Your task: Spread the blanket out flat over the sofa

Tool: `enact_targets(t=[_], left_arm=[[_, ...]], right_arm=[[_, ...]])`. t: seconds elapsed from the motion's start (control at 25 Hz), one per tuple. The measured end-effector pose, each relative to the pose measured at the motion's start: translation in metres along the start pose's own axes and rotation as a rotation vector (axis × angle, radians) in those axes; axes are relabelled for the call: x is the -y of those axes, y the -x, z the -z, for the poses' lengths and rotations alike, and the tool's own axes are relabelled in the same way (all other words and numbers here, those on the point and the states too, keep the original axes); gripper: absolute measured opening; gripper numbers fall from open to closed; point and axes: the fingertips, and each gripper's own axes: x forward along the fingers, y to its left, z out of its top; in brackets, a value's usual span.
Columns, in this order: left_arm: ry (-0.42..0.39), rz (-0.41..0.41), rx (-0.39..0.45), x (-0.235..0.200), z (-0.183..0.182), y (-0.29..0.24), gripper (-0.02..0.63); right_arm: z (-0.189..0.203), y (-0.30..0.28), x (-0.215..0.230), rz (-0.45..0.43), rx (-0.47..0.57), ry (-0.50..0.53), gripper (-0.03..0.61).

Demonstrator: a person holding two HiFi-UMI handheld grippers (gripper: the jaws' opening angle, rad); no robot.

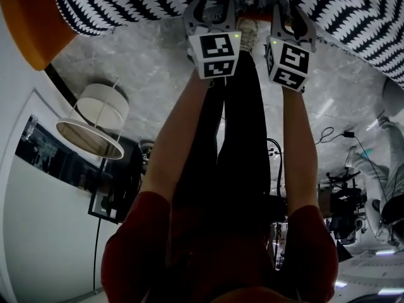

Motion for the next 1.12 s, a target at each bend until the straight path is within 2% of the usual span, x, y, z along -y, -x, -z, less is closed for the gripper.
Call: enact_targets(t=[0.24,0.4,0.56,0.72,0.96,1.12], left_arm=[[-0.01,-0.009,0.007,-0.009,0.012,-0.019,0.181],[0.006,-0.021,0.001,-0.011,0.013,-0.013,0.115],[0.002,-0.05,0.005,-0.011,0.012,0.0,0.058],[0.004,-0.059,0.01,-0.011,0.013,0.007,0.052],[-0.015,-0.047,0.029,0.012,-0.014,0.045,0.051],[-0.033,-0.052,0.003,-0.001,0.015,0.033,0.041]], right_arm=[[0.018,-0.024,0.003,0.014,-0.026,-0.055,0.093],[0.016,-0.017,0.005,0.033,-0.017,-0.046,0.047],[0.014,-0.005,0.008,0.042,-0.01,-0.042,0.032],[0.017,0.0,0.012,0.051,-0.005,-0.036,0.031],[0.004,0.053,0.03,0.07,-0.011,-0.029,0.029],[0.032,0.04,0.017,0.062,-0.031,-0.038,0.026]])
